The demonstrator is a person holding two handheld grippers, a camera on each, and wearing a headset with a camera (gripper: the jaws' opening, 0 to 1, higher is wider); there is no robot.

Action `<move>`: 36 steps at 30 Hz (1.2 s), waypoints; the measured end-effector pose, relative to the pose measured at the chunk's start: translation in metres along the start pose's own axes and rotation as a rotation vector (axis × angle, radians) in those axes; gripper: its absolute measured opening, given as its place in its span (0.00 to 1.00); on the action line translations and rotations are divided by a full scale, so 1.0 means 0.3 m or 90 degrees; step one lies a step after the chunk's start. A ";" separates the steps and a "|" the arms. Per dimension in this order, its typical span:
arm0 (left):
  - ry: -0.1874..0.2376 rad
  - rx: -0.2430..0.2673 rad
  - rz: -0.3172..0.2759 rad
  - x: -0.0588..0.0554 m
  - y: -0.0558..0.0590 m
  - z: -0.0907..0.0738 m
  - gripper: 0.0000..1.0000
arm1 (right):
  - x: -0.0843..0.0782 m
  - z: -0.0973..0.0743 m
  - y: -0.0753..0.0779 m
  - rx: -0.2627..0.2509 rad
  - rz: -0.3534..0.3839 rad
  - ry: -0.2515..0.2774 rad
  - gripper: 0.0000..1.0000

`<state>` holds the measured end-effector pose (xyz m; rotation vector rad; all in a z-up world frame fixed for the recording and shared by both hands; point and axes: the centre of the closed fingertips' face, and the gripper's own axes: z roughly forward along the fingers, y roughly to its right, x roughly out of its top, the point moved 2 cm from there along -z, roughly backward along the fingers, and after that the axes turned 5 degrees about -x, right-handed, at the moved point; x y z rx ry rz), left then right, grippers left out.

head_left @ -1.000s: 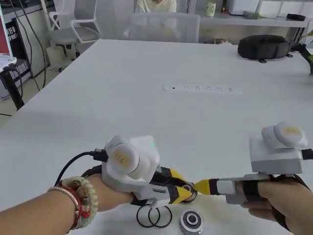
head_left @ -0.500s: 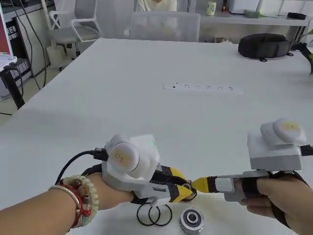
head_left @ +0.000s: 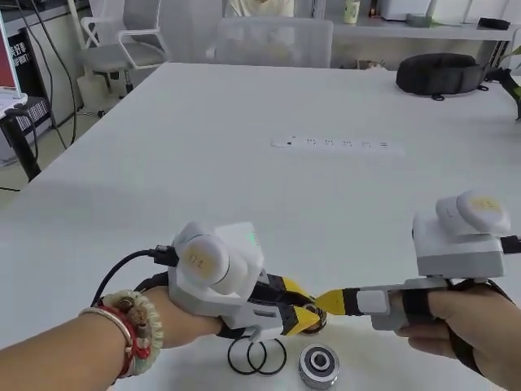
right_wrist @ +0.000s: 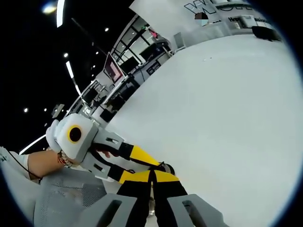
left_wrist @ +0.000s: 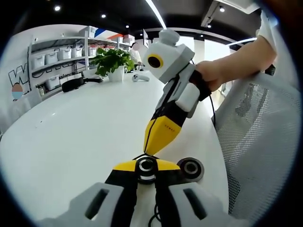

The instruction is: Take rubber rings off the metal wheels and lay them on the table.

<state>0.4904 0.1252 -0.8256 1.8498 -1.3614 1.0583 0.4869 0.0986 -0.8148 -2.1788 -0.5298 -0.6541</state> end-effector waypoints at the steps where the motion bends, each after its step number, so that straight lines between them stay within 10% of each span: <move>1: 0.000 0.000 -0.001 0.000 0.000 0.000 0.08 | 0.000 0.001 -0.003 0.002 0.004 0.000 0.00; 36: -0.030 -0.005 0.005 -0.002 0.004 -0.012 0.06 | 0.023 -0.015 0.011 0.010 0.037 0.017 0.00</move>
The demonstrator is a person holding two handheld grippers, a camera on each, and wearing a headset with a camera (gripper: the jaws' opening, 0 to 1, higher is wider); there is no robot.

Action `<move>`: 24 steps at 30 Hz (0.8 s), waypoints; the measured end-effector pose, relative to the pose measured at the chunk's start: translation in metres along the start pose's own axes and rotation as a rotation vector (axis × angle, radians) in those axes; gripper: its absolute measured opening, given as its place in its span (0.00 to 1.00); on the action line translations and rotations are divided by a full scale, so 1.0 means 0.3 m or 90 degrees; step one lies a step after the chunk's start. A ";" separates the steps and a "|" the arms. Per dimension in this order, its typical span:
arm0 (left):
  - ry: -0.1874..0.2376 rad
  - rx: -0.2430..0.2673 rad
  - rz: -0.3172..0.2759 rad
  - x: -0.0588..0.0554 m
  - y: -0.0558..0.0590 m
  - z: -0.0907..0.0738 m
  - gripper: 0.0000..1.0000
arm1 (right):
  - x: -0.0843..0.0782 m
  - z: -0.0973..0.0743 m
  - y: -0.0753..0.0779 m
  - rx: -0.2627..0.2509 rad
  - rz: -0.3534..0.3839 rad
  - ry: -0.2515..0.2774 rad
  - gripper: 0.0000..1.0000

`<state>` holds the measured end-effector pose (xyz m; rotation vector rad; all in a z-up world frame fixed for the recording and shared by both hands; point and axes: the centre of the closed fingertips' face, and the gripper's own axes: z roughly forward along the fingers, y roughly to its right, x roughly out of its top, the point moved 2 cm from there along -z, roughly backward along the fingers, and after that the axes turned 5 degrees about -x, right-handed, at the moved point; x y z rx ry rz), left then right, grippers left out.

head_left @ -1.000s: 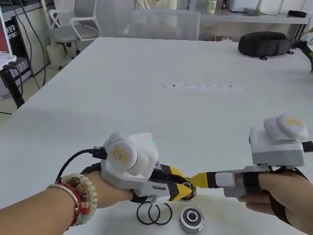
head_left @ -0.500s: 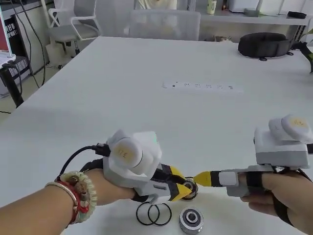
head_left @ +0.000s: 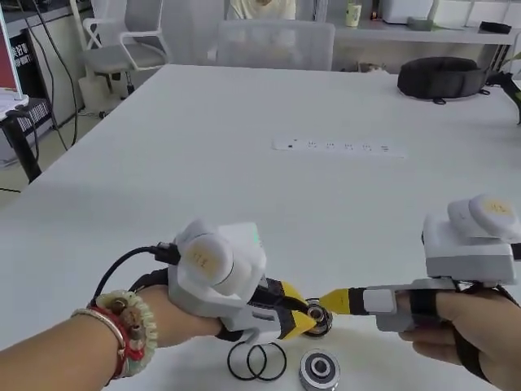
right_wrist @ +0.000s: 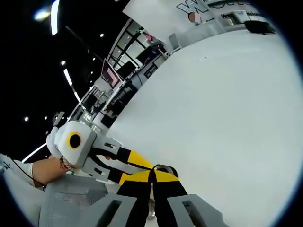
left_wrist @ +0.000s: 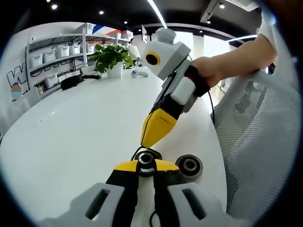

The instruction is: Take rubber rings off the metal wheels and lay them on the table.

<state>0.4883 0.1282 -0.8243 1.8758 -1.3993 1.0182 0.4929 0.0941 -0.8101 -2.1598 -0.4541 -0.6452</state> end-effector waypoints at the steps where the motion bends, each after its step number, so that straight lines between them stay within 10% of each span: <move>1: 0.000 0.000 0.000 0.000 -0.001 0.000 0.06 | 0.013 -0.001 -0.012 0.014 0.006 0.011 0.00; 24: -0.033 -0.016 0.045 0.035 0.030 -0.016 0.07 | 0.011 -0.008 0.014 -0.025 -0.016 0.007 0.00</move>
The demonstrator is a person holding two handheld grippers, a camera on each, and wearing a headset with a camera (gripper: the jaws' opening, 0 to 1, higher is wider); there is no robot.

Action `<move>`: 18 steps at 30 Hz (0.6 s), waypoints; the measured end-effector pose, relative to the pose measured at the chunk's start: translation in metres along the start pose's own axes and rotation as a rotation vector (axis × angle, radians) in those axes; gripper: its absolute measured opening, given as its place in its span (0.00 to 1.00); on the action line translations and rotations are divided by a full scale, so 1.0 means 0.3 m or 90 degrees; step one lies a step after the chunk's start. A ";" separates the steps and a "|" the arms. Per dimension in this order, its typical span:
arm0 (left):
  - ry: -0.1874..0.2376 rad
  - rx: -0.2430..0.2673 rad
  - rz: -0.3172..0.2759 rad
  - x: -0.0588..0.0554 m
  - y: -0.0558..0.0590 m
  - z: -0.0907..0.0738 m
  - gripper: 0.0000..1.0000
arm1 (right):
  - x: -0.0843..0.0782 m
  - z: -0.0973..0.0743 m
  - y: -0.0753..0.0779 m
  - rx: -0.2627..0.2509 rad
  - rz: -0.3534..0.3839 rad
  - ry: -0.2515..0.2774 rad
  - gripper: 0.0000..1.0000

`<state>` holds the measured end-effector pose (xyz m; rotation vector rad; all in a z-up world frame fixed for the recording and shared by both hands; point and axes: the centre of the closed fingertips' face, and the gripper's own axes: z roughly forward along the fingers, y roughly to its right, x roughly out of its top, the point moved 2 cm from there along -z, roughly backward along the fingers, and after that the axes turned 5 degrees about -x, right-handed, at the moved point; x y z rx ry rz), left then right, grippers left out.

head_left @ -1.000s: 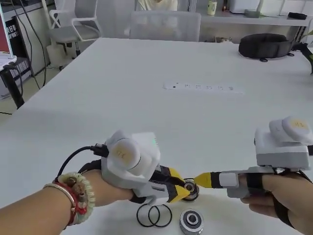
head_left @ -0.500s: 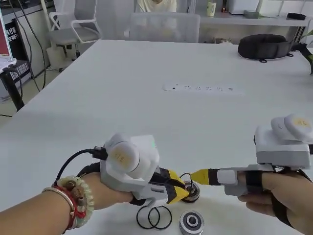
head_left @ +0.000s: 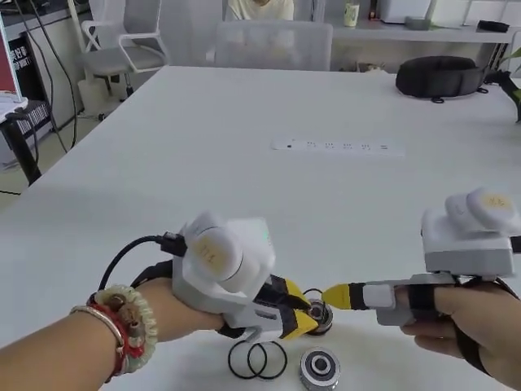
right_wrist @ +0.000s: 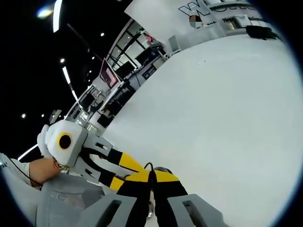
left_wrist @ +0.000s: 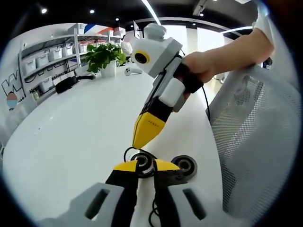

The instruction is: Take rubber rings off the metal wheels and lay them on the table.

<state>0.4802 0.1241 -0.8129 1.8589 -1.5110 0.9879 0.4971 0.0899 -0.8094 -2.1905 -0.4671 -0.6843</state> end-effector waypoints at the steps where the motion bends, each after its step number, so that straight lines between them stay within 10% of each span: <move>1: 0.002 0.001 0.003 0.007 0.000 -0.003 0.08 | 0.002 -0.001 0.001 0.000 0.001 0.001 0.00; 7: 0.037 -0.001 -0.037 0.057 0.000 -0.023 0.19 | 0.013 -0.009 -0.001 -0.004 0.003 0.012 0.00; 18: 0.057 0.027 0.008 0.164 -0.040 -0.125 0.31 | 0.036 -0.024 -0.019 0.005 0.004 0.031 0.00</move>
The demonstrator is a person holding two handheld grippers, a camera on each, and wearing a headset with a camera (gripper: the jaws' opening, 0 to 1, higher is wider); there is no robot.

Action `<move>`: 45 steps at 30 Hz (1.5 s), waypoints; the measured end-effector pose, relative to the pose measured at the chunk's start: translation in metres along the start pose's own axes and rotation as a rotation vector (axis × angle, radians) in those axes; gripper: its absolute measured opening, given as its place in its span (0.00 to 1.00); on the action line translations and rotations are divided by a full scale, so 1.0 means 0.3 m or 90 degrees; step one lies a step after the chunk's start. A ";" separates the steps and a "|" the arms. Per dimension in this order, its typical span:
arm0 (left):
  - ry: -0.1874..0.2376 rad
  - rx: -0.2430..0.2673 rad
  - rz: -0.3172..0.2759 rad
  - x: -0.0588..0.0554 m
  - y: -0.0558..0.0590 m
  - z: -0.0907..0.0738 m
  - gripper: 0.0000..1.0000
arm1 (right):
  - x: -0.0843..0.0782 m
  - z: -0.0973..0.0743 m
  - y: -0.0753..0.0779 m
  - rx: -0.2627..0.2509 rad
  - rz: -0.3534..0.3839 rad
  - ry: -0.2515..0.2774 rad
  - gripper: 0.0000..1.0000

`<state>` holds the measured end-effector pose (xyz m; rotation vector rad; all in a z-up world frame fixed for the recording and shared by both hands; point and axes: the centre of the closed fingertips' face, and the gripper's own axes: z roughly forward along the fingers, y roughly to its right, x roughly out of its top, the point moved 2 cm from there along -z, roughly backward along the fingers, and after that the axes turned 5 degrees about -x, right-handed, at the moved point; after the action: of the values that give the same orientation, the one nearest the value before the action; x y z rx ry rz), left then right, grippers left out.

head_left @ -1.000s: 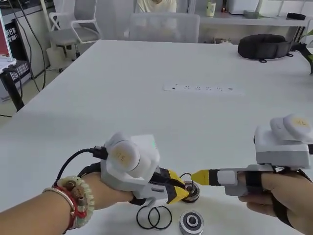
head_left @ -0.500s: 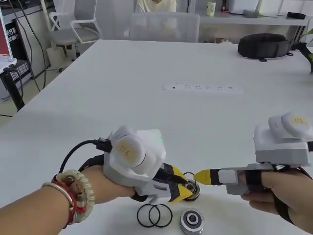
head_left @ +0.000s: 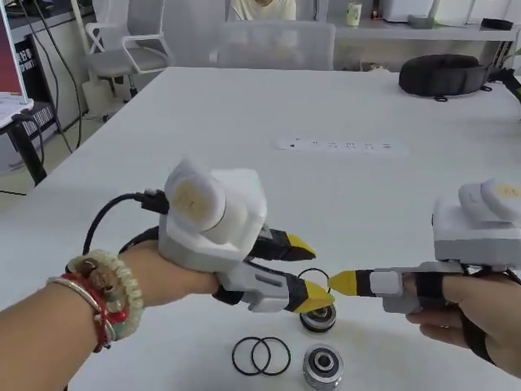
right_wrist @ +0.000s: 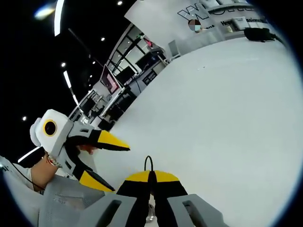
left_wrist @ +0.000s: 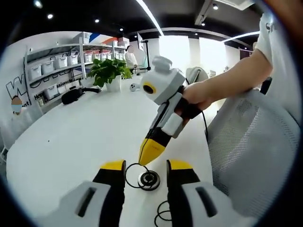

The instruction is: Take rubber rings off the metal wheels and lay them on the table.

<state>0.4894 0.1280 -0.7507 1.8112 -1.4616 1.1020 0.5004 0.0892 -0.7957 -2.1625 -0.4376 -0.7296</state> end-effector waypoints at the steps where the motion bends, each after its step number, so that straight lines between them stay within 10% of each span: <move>1: 0.000 0.001 0.003 0.009 -0.001 -0.008 0.32 | 0.000 0.000 -0.002 0.002 0.000 0.000 0.00; 12: 0.007 -0.009 0.000 0.053 0.031 -0.137 0.51 | 0.008 0.003 -0.040 0.023 -0.014 0.001 0.00; 31: 0.025 0.103 -0.016 -0.024 0.051 -0.432 0.66 | -0.001 0.013 -0.102 0.059 -0.035 -0.012 0.00; 45: 0.026 0.145 -0.082 -0.144 0.082 -0.465 0.82 | -0.039 0.033 -0.137 0.076 -0.057 -0.043 0.00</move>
<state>0.4276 0.2590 -0.7190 1.9940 -1.2177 1.2738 0.4732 0.1218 -0.7843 -2.0699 -0.6024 -0.6636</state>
